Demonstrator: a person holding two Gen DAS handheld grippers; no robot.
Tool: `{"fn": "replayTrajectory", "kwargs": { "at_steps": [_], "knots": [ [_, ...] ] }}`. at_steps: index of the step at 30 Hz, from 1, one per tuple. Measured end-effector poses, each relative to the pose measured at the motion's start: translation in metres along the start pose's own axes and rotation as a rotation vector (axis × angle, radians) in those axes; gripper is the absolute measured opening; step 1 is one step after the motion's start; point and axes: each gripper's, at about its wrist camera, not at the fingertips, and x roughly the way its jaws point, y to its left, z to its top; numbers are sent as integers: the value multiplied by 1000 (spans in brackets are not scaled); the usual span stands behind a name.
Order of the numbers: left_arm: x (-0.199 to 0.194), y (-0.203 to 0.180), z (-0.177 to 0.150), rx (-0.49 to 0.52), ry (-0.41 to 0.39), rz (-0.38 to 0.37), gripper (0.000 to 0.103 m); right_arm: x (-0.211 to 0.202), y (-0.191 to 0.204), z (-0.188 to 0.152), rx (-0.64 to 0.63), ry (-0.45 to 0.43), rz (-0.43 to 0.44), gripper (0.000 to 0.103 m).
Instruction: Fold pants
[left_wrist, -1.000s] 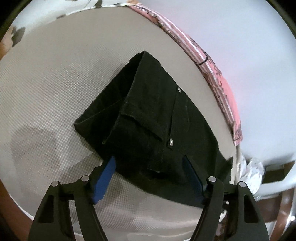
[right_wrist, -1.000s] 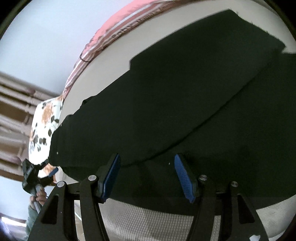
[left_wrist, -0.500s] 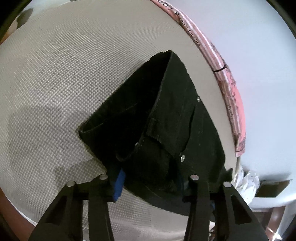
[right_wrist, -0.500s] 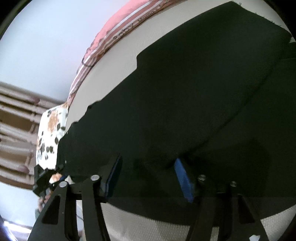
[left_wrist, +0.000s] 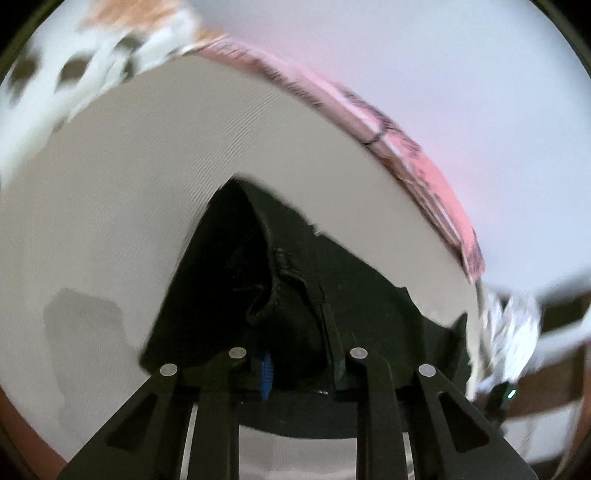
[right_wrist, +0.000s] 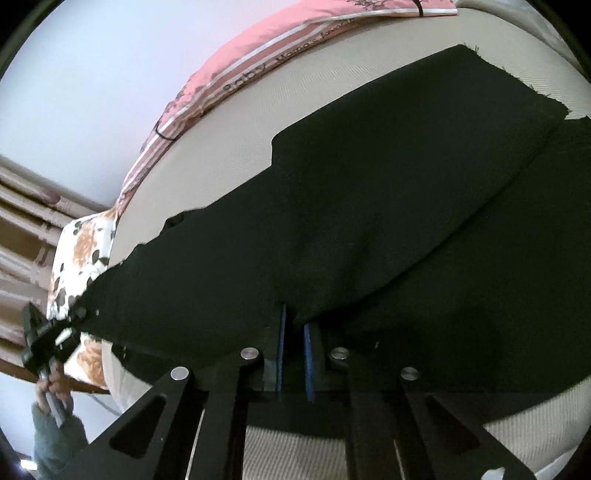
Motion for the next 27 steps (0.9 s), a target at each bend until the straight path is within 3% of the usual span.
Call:
{"fn": "replayTrajectory", "kwargs": {
  "at_steps": [2,8,12,16,24,27],
  "knots": [
    [5,0,3,52,2,37,21,-1,2,-7,-12,19,-2,7],
    [37,48,-19,-3,128,117,21,11,3,-31,-37,99,-47,7],
    [33,55,-27,-2,120,91,21,9,2,-36,-38,114,-46,7],
    [37,42,-32,98,128,150,21,10,1,-39,-44,121,-58,7],
    [42,37,-38,139,93,207,27,13,0,-39,-43,137,-55,7],
    [40,33,-40,141,67,242,32,12,1,-38,-45,147,-36,12]
  ]
}}
